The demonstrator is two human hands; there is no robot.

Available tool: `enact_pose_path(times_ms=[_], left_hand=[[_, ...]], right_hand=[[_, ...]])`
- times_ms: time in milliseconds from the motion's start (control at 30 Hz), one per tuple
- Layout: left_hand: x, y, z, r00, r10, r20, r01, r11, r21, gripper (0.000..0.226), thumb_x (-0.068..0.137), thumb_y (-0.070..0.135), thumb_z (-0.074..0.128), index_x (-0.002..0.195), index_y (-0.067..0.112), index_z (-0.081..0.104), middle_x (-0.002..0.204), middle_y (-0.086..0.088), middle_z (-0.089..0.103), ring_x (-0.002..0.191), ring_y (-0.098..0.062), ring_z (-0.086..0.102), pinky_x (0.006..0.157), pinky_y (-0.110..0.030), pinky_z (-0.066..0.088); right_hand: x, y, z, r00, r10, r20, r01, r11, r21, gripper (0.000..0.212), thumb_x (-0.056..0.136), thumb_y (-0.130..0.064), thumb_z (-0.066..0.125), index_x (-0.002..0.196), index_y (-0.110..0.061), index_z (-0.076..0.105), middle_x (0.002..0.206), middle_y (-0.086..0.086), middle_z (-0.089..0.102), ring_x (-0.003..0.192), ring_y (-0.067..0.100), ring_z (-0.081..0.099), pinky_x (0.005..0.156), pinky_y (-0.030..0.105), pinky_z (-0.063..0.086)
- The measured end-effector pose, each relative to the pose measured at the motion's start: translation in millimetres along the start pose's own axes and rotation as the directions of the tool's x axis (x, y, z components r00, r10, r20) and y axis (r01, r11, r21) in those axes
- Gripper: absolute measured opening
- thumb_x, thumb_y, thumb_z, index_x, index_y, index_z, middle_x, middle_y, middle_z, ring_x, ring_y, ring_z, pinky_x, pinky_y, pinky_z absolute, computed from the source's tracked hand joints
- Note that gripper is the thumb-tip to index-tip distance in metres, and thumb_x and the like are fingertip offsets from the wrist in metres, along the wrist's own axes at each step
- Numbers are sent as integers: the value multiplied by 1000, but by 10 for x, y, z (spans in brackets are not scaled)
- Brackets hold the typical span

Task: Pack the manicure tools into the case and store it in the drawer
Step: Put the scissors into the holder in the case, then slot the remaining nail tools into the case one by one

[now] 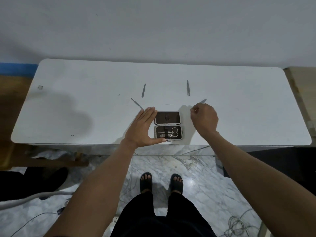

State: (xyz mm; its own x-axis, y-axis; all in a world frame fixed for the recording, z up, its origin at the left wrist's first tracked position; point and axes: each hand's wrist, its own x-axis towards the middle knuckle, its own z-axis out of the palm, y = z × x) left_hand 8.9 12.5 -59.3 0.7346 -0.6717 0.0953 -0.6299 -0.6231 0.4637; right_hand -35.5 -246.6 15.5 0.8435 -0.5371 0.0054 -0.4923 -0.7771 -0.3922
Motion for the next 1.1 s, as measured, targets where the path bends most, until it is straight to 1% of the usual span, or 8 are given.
enact_pose_path(times_ms=[167,367,500,600,700,833,933,1100], left_hand=[[5,-24,14,1000,2,13,-2,1000,7,128,77,91,61,165,5,27,174,-9,23,163,-20,16,132,-51,17],[12,-22,14,1000,8,-3,-8,1000,3,128,76,88,66,165,4,28,174,-10,24,163,-21,17,132,-51,17],[14,-10,4,1000,3,0,-3,1000,2,129,76,88,65,164,3,29,174,-10,25,163,-21,17,132,-51,17],[14,-5,-4,1000,5,-3,-5,1000,4,129,75,89,64,164,2,29,173,-10,25,163,-21,18,132,-51,18],[10,-6,-6,1000,4,-3,-4,1000,7,129,75,89,65,164,2,30,174,-10,25,163,-21,17,131,-51,18],[10,-3,-17,1000,-4,4,4,1000,3,129,76,91,62,164,3,29,174,-9,25,163,-20,16,132,-50,17],[18,-3,-30,1000,-5,24,5,1000,14,130,76,93,58,165,4,27,175,-8,23,163,-20,15,133,-49,15],[18,-2,-33,1000,-9,28,9,1000,20,129,76,93,58,165,5,28,174,-8,23,163,-19,16,133,-48,14]], right_hand=[[211,80,36,973,231,-8,-229,970,78,19,88,-33,57,93,-20,71,90,3,71,85,27,66,70,31,50],[348,30,124,927,375,-3,-371,917,150,30,87,-35,63,104,-11,61,100,8,68,95,31,63,73,34,45],[432,3,173,865,502,19,-496,848,188,38,86,-37,65,109,-8,58,104,11,67,97,33,64,75,36,48],[482,8,193,832,553,33,-550,817,173,33,87,-34,62,106,-7,60,101,12,67,94,33,65,71,35,47],[514,10,193,826,562,45,-560,807,190,32,91,-37,57,93,-7,68,90,12,69,84,34,67,64,32,46],[464,-12,144,889,454,53,-453,860,232,21,87,-26,58,92,-9,70,89,8,70,84,29,67,65,30,46],[386,-44,58,968,249,41,-251,927,280,19,86,-23,60,98,-13,69,91,2,70,83,20,64,70,27,46],[203,-42,1,994,-58,91,32,964,266,18,88,-23,62,97,-12,73,90,3,74,79,15,65,80,31,54]])
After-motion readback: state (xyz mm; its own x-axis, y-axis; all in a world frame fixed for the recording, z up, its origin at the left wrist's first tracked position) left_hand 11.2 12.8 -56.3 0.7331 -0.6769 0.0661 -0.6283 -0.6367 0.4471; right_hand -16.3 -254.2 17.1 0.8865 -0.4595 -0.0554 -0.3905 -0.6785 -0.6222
